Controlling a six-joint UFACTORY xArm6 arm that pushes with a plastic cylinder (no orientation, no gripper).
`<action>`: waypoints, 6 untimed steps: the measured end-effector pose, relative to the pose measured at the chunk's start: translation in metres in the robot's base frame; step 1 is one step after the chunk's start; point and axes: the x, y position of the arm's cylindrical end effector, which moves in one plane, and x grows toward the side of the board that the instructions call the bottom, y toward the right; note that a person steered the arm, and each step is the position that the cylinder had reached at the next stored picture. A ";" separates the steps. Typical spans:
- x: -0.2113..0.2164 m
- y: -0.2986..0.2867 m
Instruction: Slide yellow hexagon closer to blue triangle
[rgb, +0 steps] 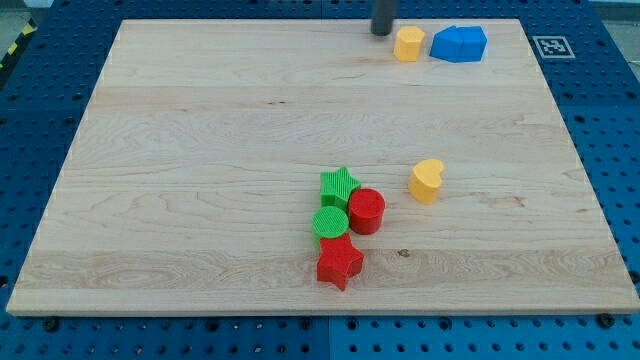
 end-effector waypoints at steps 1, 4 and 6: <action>0.026 -0.012; 0.042 0.033; 0.049 0.036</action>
